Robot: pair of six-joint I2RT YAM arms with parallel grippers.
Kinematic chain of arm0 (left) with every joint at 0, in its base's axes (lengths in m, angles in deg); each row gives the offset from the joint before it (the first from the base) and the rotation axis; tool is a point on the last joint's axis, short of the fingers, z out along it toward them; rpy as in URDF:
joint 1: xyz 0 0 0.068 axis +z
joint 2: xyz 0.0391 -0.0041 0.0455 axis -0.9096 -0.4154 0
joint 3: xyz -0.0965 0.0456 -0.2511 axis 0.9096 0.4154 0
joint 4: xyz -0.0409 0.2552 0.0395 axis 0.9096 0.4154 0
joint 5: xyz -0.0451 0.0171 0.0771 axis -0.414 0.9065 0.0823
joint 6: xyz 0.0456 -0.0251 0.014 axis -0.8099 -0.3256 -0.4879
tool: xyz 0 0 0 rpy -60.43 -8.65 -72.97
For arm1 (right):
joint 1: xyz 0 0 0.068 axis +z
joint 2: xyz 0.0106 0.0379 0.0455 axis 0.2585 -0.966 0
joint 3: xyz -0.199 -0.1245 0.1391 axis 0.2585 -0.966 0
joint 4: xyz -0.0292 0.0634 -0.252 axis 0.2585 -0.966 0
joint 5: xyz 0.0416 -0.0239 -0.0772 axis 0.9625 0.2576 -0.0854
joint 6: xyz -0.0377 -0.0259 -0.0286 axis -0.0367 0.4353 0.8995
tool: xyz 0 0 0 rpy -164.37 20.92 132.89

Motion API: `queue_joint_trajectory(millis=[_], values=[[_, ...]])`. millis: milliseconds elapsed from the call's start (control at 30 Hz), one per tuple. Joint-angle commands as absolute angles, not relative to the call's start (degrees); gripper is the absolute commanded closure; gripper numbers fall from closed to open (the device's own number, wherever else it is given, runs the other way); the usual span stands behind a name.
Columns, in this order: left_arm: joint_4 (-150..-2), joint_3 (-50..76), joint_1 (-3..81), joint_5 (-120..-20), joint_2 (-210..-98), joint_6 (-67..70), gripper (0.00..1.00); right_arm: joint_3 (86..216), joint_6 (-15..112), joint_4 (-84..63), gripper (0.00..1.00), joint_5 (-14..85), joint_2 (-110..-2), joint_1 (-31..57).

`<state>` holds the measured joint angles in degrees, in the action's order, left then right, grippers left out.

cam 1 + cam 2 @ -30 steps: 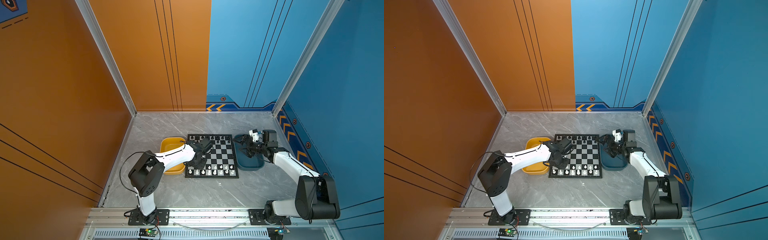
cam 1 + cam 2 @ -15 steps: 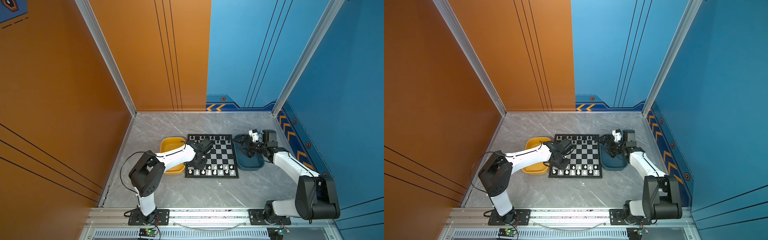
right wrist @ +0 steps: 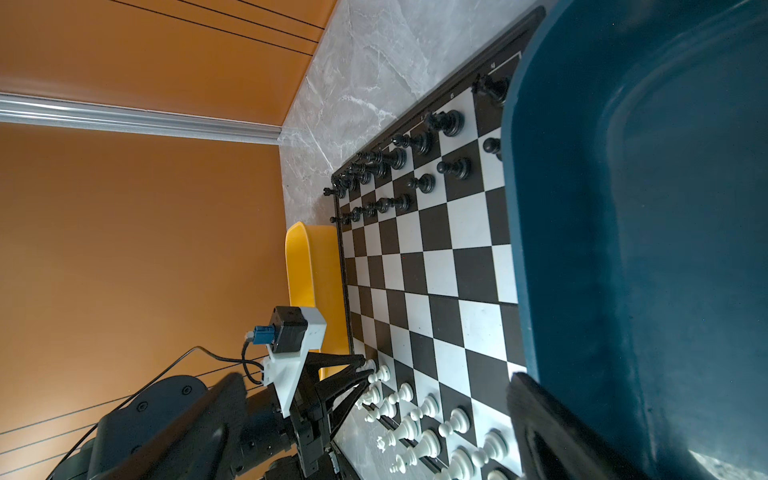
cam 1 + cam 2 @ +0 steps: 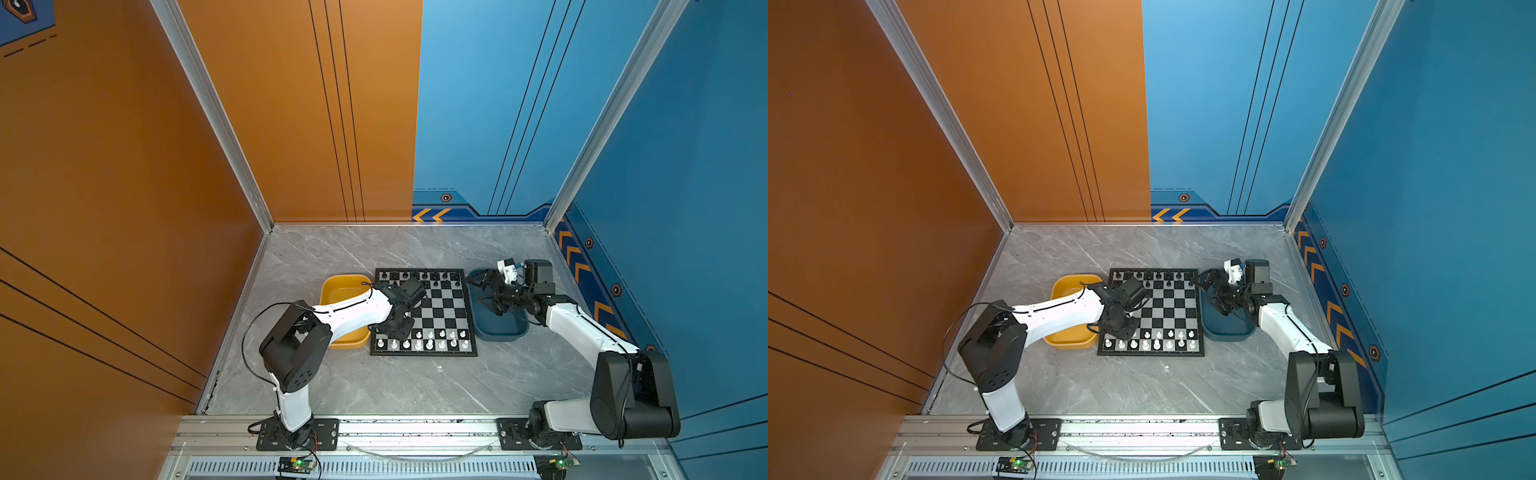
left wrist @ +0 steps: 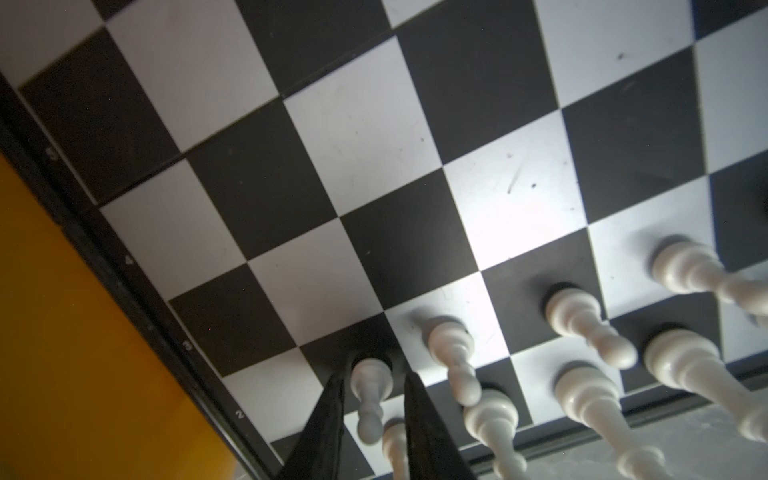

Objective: Set up the chess pieces on the board
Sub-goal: 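Lower the pawn onto the next near-row square and open the left gripper, then raise the left gripper and move it back over the yellow tray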

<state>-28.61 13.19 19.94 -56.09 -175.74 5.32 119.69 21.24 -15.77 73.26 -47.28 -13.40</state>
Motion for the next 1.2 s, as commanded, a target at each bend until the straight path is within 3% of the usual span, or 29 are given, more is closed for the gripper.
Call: queue_joint_trajectory(millis=[0, 500, 800, 1167], values=[[-27.51, 12.49, 19.23, -56.18, -175.09, 5.33, 0.70, 119.33, 20.84, -14.35, 0.00, 72.40, -47.71, -12.91], [-27.07, 12.92, 21.54, -51.06, -161.05, 4.87, 0.59, 119.26, 21.11, -14.40, 0.00, 72.64, -47.41, -12.96], [-28.33, 13.13, 30.49, -45.54, -157.42, 6.38, 0.57, 119.17, 21.54, -14.79, 0.00, 73.08, -47.18, -13.48], [-35.00, 13.70, 41.15, -45.05, -161.58, 5.96, 0.57, 119.16, 21.67, -15.00, 0.00, 73.02, -47.39, -14.47]])
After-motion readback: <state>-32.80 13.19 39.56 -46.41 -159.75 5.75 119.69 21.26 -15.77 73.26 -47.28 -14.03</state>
